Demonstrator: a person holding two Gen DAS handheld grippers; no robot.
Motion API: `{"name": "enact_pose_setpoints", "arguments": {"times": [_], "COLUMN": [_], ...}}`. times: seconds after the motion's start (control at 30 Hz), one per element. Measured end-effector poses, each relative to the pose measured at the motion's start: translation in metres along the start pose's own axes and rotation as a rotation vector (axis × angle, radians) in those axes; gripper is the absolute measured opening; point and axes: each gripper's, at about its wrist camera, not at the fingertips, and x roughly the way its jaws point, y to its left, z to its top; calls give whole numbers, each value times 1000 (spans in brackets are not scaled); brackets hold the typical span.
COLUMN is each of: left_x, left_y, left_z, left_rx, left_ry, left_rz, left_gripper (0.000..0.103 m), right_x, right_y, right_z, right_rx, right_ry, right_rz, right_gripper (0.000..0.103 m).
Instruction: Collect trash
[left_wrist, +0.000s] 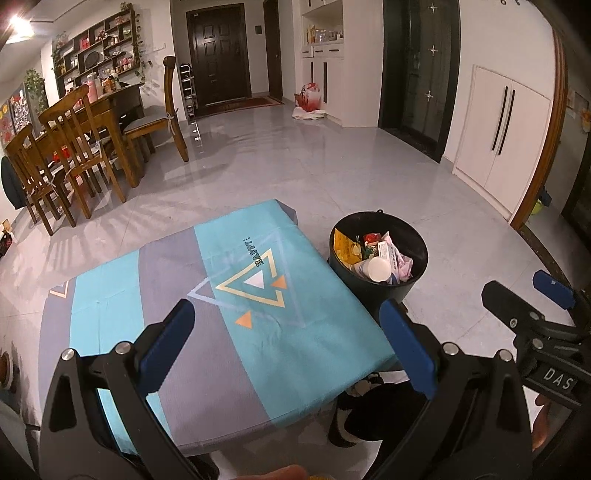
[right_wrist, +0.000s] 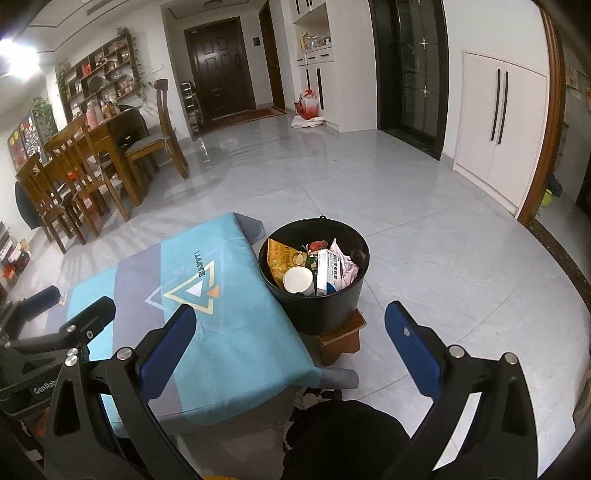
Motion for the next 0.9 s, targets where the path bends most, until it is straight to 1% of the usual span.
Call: {"name": "enact_pose_setpoints", "arguments": {"times": [0.9], "left_x": [1], "left_y": [0], "left_z": [-1], "left_rx": [12], "left_ry": [8], "left_rz": [1], "left_gripper": [100], "right_x": [0], "right_y": [2], "right_z": [1], "right_rx": [-2], "right_ry": [-2], "right_rz": [-1], "right_gripper": [100]}}
